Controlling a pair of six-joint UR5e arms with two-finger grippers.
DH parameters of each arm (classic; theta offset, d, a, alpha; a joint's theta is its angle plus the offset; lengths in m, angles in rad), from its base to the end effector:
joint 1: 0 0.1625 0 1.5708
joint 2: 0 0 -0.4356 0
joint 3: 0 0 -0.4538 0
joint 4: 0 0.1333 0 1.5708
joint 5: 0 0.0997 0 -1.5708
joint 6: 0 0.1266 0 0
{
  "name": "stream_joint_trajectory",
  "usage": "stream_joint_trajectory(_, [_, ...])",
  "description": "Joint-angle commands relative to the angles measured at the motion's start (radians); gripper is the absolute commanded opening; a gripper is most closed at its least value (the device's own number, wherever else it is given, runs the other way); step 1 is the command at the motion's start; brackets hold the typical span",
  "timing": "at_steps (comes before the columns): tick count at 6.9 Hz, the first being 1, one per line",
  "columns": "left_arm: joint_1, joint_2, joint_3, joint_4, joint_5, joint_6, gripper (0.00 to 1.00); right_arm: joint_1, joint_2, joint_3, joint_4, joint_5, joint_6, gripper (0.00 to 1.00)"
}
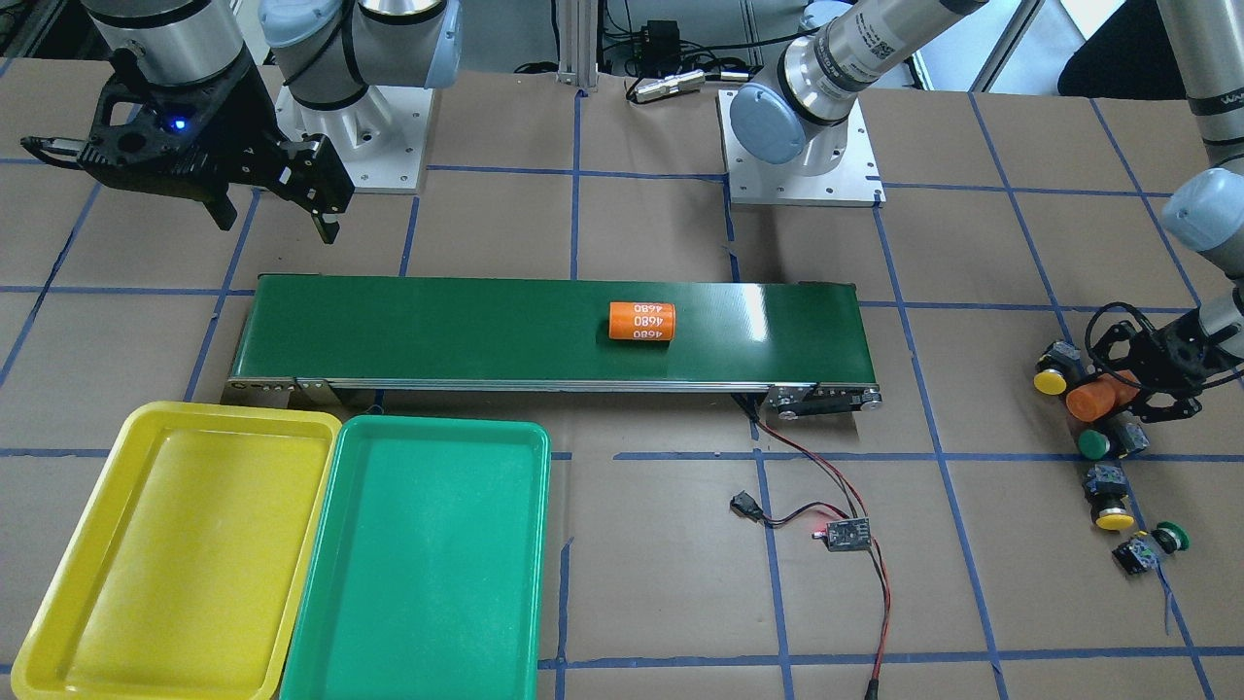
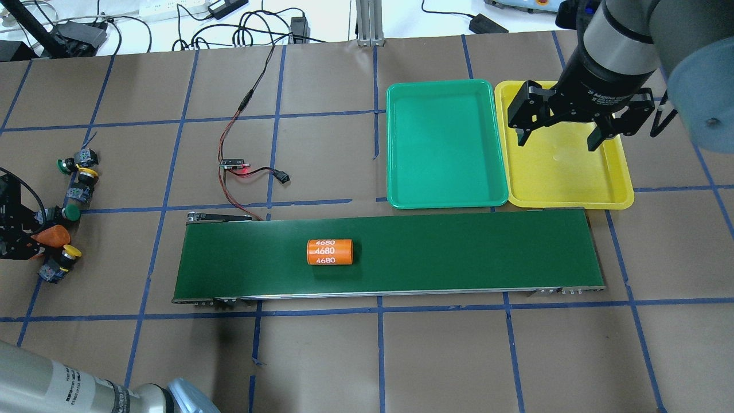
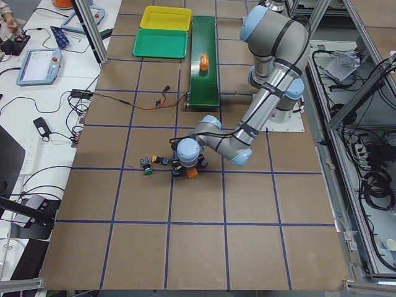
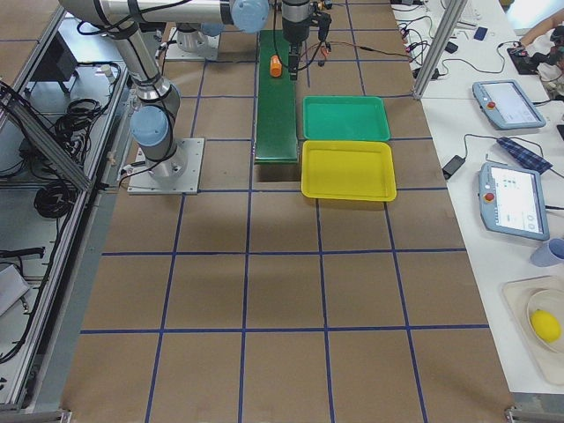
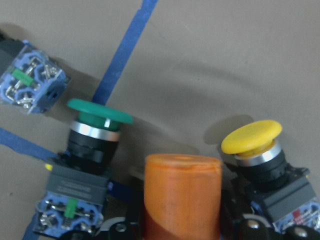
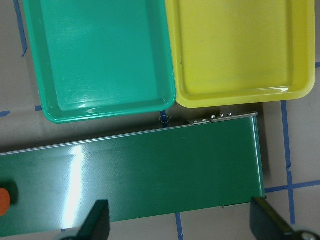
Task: Sort buttons by color to trays
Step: 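Grasp a second orange cylinder from the pile with the left gripper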
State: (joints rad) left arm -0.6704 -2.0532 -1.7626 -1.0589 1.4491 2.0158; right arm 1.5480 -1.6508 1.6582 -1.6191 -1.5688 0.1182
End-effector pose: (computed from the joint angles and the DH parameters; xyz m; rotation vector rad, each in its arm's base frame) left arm 0.4049 -0.5108 0.1250 -1.5557 -2.5218 0.1523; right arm 0.1216 -0.5267 0.4709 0.2209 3.1292 -0.0639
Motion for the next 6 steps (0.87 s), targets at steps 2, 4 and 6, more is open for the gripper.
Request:
stream_joint_trajectory(2, [-0.052,0.094,0.015,-0.154,0.013,-0.011,0.20,0.000,0.000,0.000,-0.002,0.000,0.000,1.00])
stream_joint_trajectory(4, [-0.171,0.213,-0.007,-0.256,0.011,-0.011,0.20,0.000,-0.001,0.002,0.001,-0.002,0.004,1.00])
stream_joint_trajectory(6, [-0.315,0.341,-0.102,-0.256,0.013,-0.012,0.20,0.000,-0.001,0.003,-0.001,0.007,0.058,1.00])
